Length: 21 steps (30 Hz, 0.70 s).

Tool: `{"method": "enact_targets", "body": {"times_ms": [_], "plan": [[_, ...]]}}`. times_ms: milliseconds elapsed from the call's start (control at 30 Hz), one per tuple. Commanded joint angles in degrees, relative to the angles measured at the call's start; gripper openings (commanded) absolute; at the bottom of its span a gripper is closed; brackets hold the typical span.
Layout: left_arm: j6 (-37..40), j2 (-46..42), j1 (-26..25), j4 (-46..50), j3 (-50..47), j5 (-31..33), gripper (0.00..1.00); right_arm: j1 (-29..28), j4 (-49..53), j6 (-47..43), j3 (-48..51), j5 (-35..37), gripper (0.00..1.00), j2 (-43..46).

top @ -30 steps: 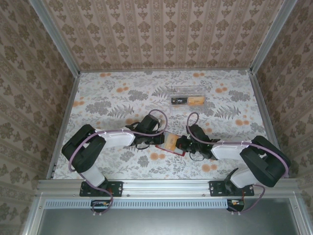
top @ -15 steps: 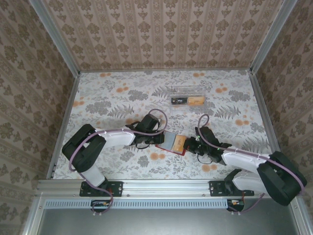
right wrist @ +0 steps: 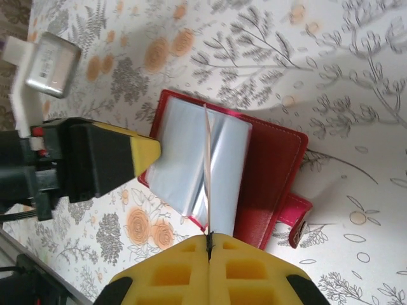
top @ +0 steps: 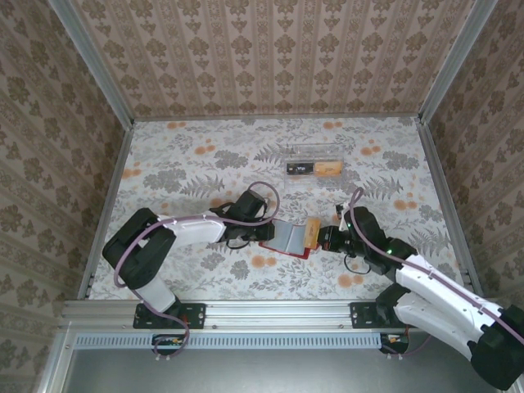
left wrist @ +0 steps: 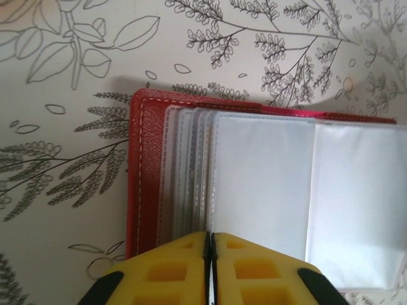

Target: Take the credit cards out of the card holder

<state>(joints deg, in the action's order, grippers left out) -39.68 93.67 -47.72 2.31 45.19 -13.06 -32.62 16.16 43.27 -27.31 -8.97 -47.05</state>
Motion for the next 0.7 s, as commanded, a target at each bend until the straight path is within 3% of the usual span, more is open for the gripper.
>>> {"method": "enact_targets", "body": {"times_ms": [0,133,333,367,500,667], "plan": [[1.2,-3.7,0.7,5.0,1.3,2.3,0.21,0.3,8.3,-8.9,-7.6,2.4,0.0,-1.7],[1.6,-9.5,1.6,6.2,0.5,3.6,0.47,0.2,14.0,-17.8,-18.0,5.4,0.0,-7.9],[2.3,-21.4,3.0,9.5,-1.8,6.4,0.76,-0.3,19.0,-32.2,-31.2,10.7,0.0,-18.0],[2.3,-23.8,3.1,9.9,-2.6,7.1,0.85,-0.3,18.8,-34.8,-32.3,11.8,0.0,-19.1],[2.5,-33.2,3.9,11.3,-6.2,9.1,1.0,-0.6,17.0,-48.5,-35.7,17.0,0.0,-23.5],[3.2,-42.3,4.4,13.3,-10.6,11.2,1.0,-0.5,20.4,-63.5,-42.1,25.1,0.0,-31.1]]}}
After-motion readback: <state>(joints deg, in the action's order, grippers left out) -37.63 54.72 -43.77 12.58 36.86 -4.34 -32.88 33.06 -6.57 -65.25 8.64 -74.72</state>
